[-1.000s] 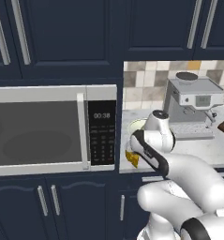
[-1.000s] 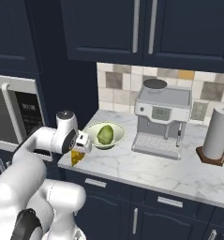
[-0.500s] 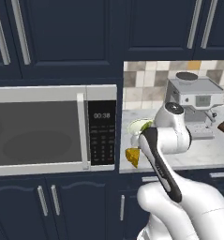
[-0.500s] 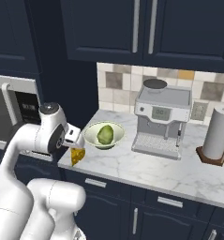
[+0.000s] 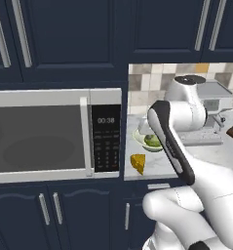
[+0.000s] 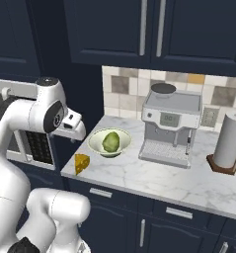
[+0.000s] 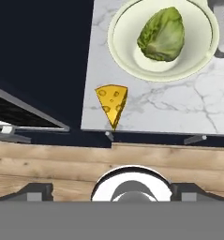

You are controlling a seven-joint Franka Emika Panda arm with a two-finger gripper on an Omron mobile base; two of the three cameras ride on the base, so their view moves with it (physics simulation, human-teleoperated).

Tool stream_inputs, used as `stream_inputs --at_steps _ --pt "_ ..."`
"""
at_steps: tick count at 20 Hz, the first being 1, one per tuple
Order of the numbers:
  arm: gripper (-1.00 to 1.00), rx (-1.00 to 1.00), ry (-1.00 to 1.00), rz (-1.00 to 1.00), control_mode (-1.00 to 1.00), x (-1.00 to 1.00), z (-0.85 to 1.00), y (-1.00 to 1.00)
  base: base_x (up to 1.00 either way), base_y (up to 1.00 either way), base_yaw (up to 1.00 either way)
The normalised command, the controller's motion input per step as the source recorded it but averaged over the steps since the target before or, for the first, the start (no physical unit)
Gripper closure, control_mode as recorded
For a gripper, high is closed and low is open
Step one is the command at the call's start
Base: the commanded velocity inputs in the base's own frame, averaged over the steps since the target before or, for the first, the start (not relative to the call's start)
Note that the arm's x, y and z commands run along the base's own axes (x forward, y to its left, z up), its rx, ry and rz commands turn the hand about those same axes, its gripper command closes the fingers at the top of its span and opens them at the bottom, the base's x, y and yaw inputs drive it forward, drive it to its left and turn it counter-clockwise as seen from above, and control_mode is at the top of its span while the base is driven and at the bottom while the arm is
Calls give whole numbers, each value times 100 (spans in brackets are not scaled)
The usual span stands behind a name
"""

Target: Pick the cheese from the fridge and the cheese grater from the cabinet and place them next to the salad bowl.

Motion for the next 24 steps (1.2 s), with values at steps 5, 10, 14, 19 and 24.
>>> stream_inputs --at_steps 5,10,14,19,24 --pt "-100 0 1 0 -100 -90 67 0 0 0 0" --pt "-100 0 -15 3 -100 -81 68 1 0 0 0" --pt "-100 0 -23 13 -100 -51 52 0 0 0 0" --pt "-100 0 -17 5 -100 -18 17 0 0 0 0" --pt "-100 -1 0 0 -100 0 -3 0 0 0 0"
